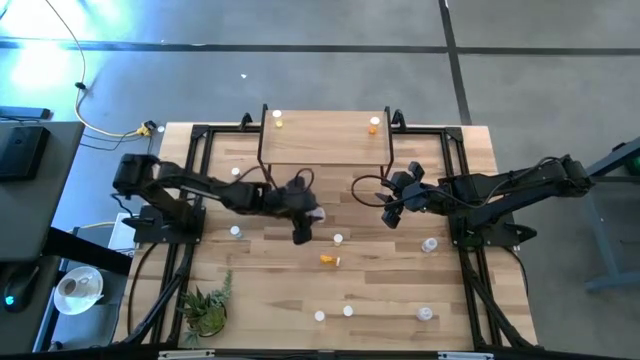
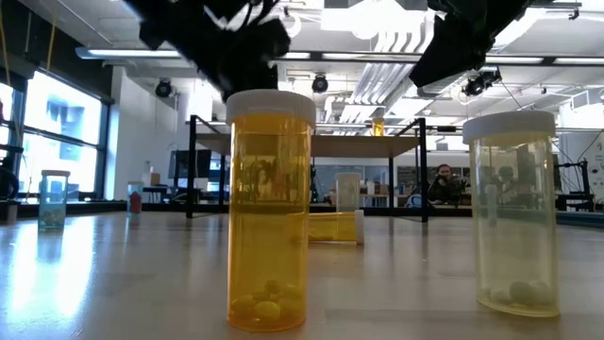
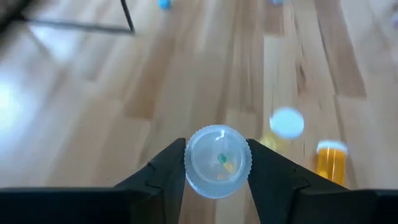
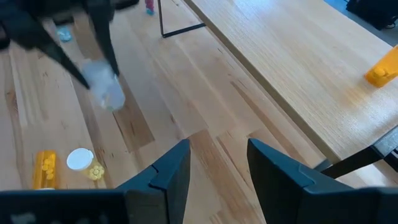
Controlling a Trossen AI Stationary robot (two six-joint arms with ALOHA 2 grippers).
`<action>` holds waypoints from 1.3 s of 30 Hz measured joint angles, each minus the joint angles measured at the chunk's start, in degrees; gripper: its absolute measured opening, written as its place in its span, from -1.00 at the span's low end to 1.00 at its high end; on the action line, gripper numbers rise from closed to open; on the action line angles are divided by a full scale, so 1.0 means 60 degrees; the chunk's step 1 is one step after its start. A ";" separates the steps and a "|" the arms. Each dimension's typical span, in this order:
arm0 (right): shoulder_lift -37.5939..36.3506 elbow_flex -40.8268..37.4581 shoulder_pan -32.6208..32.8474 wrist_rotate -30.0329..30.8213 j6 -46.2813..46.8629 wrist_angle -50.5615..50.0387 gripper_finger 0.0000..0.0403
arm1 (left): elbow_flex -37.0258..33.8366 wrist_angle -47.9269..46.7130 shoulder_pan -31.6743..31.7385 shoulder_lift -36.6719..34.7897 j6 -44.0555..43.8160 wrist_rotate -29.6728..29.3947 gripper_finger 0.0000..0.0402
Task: Pick and place medicine bottles onto shelf by color
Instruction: Put the top left transparent pill bottle on the shelf
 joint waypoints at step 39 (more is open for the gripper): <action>0.0000 0.0000 -0.0022 0.0550 -0.0248 0.0053 -0.25 | 0.4142 -0.3236 0.5684 -0.0587 0.0377 0.0378 -0.31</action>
